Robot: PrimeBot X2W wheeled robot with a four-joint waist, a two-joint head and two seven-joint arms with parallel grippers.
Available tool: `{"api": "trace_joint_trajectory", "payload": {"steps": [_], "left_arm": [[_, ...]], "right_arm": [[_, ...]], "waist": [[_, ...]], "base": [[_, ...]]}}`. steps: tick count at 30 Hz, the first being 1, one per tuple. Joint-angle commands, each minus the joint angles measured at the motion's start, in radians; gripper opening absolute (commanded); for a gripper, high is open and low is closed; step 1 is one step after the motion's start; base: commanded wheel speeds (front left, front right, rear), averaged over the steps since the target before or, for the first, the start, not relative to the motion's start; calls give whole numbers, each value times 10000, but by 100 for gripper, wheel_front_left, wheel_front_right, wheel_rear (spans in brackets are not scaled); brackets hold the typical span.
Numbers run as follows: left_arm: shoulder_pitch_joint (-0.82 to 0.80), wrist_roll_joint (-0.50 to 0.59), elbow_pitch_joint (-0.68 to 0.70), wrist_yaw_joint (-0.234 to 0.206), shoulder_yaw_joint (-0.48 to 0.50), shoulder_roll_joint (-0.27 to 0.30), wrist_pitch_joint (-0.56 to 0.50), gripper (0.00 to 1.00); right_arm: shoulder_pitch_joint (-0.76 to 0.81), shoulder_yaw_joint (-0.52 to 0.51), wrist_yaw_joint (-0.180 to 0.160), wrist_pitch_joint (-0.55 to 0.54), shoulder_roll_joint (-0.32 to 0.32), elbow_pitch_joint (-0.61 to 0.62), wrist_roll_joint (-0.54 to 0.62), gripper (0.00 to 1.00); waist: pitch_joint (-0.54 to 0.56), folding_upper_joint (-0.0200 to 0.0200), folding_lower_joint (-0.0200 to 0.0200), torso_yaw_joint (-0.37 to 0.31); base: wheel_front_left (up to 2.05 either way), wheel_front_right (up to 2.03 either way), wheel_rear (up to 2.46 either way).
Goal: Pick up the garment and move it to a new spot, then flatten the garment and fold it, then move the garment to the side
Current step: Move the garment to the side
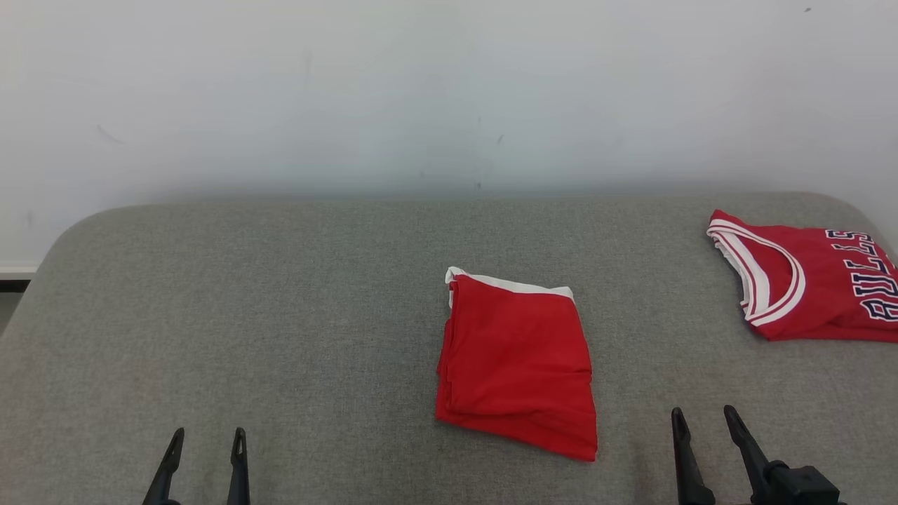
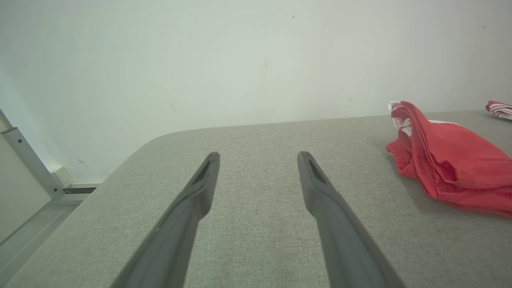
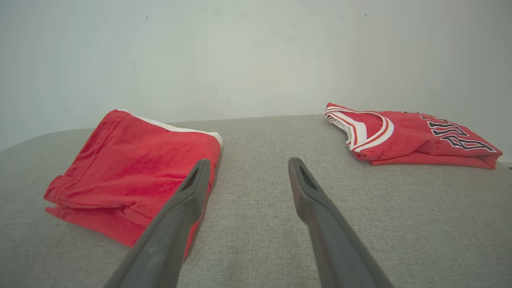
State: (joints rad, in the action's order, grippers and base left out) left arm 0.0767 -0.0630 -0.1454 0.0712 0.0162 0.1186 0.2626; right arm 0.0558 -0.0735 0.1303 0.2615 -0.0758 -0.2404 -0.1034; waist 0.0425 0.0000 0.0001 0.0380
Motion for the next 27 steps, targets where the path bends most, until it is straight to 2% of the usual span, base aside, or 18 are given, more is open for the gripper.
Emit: {"api": "trace_joint_trajectory", "payload": {"steps": [1, 9, 16, 27], "left_arm": [[-1, -75, -16, -10, 13, 15, 27, 100], [-55, -98, -35, -47, 1, -16, 27, 100], [-206, 0, -66, -30, -175, -57, 27, 100], [-732, -16, -253, 48, -430, -182, 27, 100]], "right_arm": [[-71, 7, -2, 42, 29, -8, 20, 100], [-346, 291, -2, 42, 57, -255, -67, 100], [-1442, 632, -2, 44, -167, -750, -16, 100], [-4393, 1339, -2, -398, -904, -3226, -154, 100]], "waist": [[2, 0, -1, 5], [-9, 0, -1, 130], [-118, 0, -1, 471], [-666, 0, -1, 1029]], "base": [[0, 0, 0], [0, 0, 0], [0, 0, 0], [0, 0, 0]]}}
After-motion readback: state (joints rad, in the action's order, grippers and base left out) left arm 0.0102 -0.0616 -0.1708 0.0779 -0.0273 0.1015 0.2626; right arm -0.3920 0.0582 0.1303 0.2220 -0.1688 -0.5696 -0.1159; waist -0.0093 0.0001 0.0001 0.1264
